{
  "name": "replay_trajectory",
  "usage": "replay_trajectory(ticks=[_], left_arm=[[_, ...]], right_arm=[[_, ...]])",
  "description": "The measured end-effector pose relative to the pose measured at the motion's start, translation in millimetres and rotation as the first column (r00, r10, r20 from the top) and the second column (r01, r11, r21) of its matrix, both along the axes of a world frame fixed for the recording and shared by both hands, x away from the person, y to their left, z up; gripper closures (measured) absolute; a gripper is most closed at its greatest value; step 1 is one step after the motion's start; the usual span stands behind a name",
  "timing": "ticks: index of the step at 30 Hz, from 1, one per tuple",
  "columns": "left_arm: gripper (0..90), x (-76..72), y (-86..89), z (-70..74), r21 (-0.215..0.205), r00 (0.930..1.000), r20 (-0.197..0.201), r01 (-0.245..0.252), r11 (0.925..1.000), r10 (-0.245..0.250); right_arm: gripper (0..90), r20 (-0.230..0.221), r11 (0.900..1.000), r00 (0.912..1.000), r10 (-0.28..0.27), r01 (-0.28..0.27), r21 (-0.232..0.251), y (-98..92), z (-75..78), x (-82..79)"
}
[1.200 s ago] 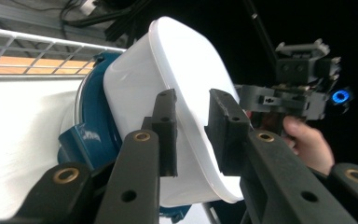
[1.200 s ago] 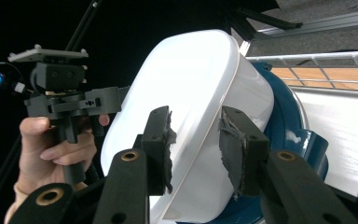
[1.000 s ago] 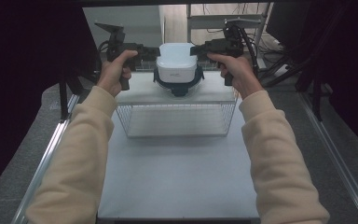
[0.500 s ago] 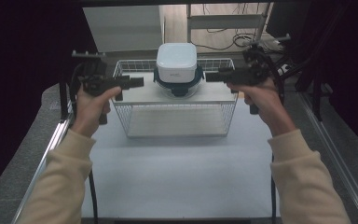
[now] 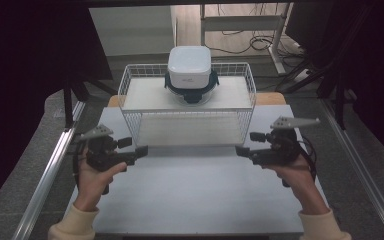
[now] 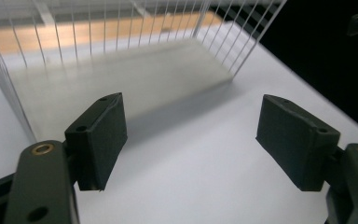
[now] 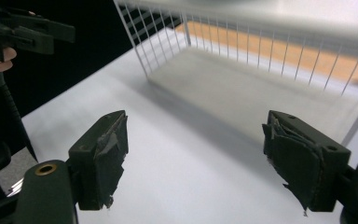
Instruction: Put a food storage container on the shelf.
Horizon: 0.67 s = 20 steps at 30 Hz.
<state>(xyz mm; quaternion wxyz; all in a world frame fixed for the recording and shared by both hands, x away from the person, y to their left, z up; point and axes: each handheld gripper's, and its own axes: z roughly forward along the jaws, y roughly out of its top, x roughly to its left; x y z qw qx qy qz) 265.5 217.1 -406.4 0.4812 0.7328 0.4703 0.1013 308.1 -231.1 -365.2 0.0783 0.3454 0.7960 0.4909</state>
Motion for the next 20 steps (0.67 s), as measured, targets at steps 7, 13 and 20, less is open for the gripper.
replay_trajectory(ticks=[7,13,20], left_arm=[[23.9,-10.7,-5.8,-43.9,0.019,0.9978,-0.066,-0.002,0.9998,0.003],[24.0,-8.0,-6.3,-55.1,0.03,0.9961,-0.086,-0.017,0.9994,0.02],[23.0,-9.4,-5.0,-57.1,0.041,0.997,-0.072,-0.025,0.9988,0.028]], right_arm=[[21.9,-0.088,0.999,0.9951,-0.044,0.043,-0.018,-20.2,-53.4,-9.6],[21.8,-0.104,0.998,0.9932,-0.053,0.051,-0.027,-23.9,-69.9,-8.5],[21.2,-0.07,0.998,0.9953,-0.068,0.066,-0.021,-25.7,-65.1,-11.4]])
